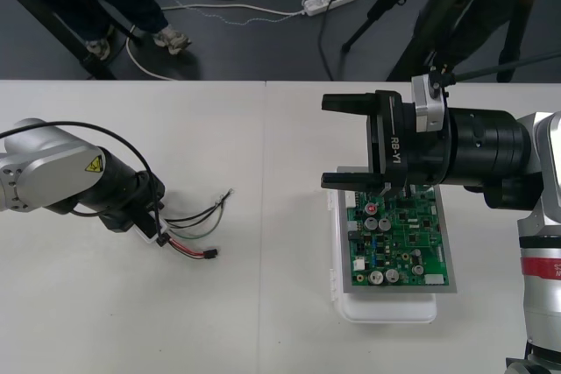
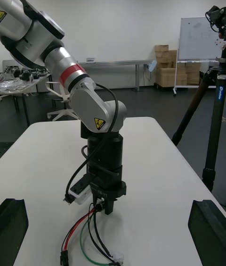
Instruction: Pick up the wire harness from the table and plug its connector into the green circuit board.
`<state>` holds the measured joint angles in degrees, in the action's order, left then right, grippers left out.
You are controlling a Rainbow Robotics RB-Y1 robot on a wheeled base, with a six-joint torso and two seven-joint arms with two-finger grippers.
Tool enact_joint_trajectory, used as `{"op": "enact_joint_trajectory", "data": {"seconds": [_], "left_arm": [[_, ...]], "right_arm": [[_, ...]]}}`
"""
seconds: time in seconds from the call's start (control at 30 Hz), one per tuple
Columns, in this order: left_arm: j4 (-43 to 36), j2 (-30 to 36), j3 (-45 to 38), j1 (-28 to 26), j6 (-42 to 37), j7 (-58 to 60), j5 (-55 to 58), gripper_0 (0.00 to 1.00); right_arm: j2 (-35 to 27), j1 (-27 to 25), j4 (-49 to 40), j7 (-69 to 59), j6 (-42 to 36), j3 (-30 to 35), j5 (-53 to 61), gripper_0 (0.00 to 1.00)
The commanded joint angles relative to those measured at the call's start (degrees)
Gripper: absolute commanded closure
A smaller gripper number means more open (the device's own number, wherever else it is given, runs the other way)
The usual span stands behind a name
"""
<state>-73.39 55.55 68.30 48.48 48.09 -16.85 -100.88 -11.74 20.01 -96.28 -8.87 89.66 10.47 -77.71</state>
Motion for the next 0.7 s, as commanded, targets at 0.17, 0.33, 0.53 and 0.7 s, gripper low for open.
{"op": "enact_joint_trajectory", "data": {"seconds": [0.17,0.33,0.53,0.7], "left_arm": [[0.9,-0.4,1.0,2.0,-2.1,-4.0,1.4,1.0],[0.9,-0.5,0.3,2.0,-1.7,-4.1,2.2,1.0],[0.9,-0.4,-2.9,2.0,3.5,-4.0,3.6,1.0],[0.6,0.1,-4.2,1.9,5.6,-4.1,4.6,1.0]], "right_arm": [[0.8,1.4,-0.6,-0.1,0.3,1.7,0.5,0.0],[0.8,1.4,-0.5,-0.4,0.3,1.7,0.5,0.0],[0.1,1.4,-0.5,-0.3,0.3,1.7,0.1,0.0],[0.1,1.5,-0.5,-0.2,0.3,1.5,0.2,0.0]]}}
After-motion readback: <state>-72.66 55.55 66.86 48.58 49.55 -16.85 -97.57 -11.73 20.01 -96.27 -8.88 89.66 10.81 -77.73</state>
